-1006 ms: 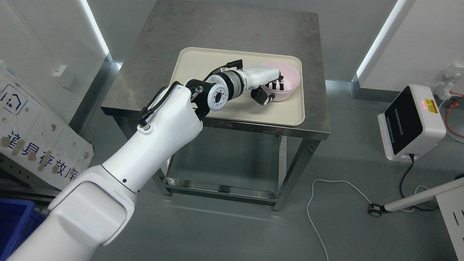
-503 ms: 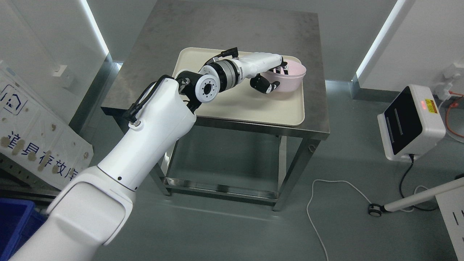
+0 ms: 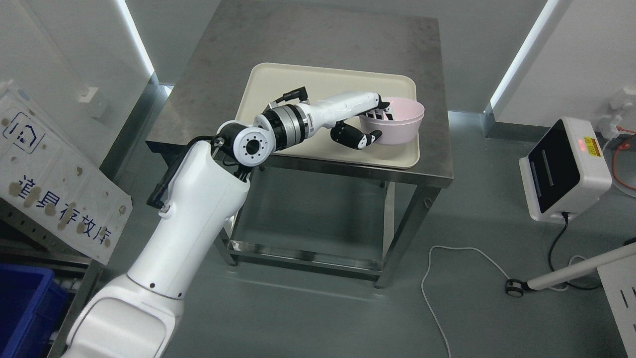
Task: Stack pink IKEA bowls on left shelf middle
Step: 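Lift the stacked bowls off the tray while turning toward the blue bins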
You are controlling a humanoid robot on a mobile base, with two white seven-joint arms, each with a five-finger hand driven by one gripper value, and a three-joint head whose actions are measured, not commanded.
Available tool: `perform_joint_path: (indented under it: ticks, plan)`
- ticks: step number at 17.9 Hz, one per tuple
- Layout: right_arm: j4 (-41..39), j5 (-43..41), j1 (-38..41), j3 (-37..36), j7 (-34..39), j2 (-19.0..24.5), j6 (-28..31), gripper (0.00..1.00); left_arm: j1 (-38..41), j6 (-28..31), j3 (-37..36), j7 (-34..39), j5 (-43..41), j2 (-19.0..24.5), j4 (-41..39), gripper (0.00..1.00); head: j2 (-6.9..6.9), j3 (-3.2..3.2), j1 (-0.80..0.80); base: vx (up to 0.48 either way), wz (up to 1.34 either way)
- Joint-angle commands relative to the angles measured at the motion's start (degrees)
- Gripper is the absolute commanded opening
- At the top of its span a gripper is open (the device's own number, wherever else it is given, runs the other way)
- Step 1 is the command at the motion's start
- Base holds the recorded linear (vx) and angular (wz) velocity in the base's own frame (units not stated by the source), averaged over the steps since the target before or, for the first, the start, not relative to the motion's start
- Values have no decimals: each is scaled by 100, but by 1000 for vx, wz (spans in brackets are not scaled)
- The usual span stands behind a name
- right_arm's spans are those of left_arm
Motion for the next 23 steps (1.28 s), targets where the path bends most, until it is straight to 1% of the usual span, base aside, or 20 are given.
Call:
perform_joint_path:
  ticks: [1,3,6,9,14,20,23]
  plan:
    - [-193,-413,169,-62,-1,-100,-2,100,1086,-629,1503,-48,12,100,-2026,1,0,0,0,-80,34]
    - [-193,-413,169,-62,-1,-100,-2,100,1245,-1078,1714,-48,12,100,-2079,1,0,0,0,-111,70]
    - [-193,-413,169,-62,-1,-100,7,100,1386,-1597,2092,-48,47,100,-2079,1,0,0,0,-183,141]
    - [-193,-413,169,-62,-1,-100,7,100,1596,-2090,2190,-48,74,100,-2079,2,0,0,0,-210,196]
    - [-193,-413,169,-62,-1,-100,7,100,1851,-2556,2190,-56,100,100,-2088,2,0,0,0,-188,87]
    - [-193,-413,169,-62,-1,-100,7,100,2176,-2723,2269,-56,205,100,-2097,3,0,0,0,-214,161]
    - [-193,-422,169,-62,-1,-100,-2,100,2239,-2952,2330,-56,285,100,-2097,2,0,0,0,-243,392]
